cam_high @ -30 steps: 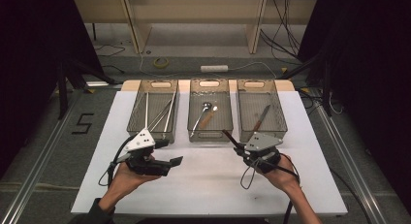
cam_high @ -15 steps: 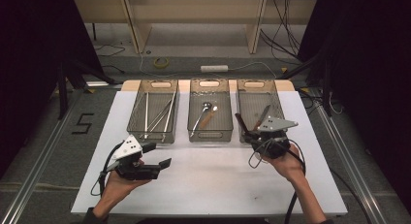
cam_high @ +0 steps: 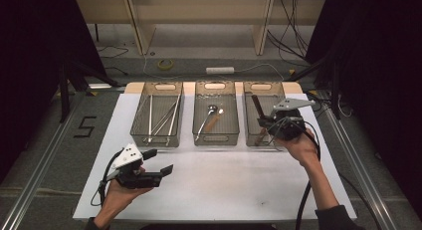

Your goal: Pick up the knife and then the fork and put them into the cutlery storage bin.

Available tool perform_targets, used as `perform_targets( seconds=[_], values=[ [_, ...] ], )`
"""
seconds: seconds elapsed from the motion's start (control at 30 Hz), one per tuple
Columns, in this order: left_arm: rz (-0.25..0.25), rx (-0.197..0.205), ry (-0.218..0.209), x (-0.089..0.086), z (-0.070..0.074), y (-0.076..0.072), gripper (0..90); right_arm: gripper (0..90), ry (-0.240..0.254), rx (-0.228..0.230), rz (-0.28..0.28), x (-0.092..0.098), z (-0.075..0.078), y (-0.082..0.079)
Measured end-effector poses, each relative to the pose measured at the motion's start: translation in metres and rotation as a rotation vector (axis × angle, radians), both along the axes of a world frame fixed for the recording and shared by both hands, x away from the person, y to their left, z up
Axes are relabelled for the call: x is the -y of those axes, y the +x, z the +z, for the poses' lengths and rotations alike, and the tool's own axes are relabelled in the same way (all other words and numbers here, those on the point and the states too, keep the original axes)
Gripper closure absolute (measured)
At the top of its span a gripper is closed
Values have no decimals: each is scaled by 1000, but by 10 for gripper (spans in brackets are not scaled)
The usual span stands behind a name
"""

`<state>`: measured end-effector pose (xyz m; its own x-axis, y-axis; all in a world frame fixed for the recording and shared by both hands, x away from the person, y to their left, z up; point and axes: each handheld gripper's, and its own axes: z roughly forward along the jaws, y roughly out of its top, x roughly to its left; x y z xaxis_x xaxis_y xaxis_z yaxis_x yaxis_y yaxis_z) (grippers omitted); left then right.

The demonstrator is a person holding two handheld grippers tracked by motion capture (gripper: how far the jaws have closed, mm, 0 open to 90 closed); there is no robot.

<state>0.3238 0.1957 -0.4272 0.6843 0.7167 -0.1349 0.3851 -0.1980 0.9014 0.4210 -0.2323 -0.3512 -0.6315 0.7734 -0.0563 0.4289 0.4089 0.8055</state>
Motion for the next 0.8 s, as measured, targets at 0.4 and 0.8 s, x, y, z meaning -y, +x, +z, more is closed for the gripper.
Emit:
perform_targets(
  seconds=[0.4, 0.8],
  values=[
    [13, 17, 3, 0, 0, -1, 179, 805, 24, -22, -48, 2, 18, 28],
    [14, 19, -2, 0, 0, -1, 178, 806, -39, -21, -118, 3, 22, 61]
  ],
)
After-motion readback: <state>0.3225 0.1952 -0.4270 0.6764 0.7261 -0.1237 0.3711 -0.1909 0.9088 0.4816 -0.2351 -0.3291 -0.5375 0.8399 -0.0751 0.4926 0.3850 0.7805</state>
